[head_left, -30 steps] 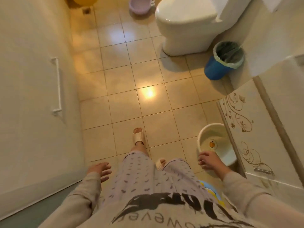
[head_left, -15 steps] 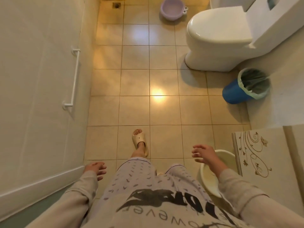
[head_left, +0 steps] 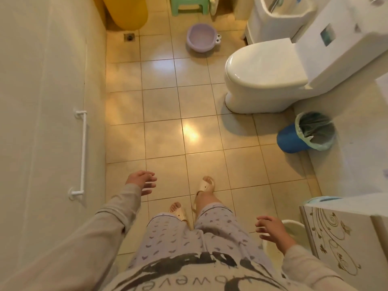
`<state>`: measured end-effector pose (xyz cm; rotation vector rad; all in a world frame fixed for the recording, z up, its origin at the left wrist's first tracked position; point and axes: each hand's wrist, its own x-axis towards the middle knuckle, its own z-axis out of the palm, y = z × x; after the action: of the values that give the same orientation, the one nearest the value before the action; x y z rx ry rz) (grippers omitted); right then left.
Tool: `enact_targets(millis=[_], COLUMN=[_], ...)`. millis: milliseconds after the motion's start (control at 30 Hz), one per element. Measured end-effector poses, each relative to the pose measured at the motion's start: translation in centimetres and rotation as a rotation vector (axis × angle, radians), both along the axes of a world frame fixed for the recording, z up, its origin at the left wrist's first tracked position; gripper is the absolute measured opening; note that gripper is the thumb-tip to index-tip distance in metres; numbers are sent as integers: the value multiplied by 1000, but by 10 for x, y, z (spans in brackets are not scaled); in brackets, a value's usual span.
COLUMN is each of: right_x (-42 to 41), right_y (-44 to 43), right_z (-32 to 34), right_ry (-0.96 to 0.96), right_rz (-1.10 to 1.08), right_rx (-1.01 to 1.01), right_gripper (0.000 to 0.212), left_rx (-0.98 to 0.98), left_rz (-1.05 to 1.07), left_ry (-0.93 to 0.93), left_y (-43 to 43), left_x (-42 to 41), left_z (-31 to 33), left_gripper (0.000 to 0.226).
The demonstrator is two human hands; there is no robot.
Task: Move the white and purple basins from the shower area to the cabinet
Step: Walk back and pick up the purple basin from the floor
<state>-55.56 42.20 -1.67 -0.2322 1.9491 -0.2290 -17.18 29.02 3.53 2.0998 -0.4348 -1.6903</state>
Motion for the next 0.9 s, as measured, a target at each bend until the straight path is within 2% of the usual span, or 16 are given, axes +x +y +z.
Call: enact_targets(millis=[233,367,600,767,900], right_x=[9,15,13,13,21], right_y=[-145,-250,-405,-474,-513], right_z=[-9,5,35,30,17], right_ry=[-35,-95,-135,-138,-161], right_rz=[71,149,430,393,326], right_rx=[-39,-106,-228,-221,-159], right_gripper=[21,20,21,20,17], left_rx=[144,278,385,418,364], left_rz=[61,79,202,209,201], left_ry=[-123,-191,-156,-152,-180], left_y=[-60,-76,-118,-170,-242], left_x=[8,10,6,8,16], left_z=[-35,-47,-45,-56,-64], left_gripper=[17,26,28,27,18])
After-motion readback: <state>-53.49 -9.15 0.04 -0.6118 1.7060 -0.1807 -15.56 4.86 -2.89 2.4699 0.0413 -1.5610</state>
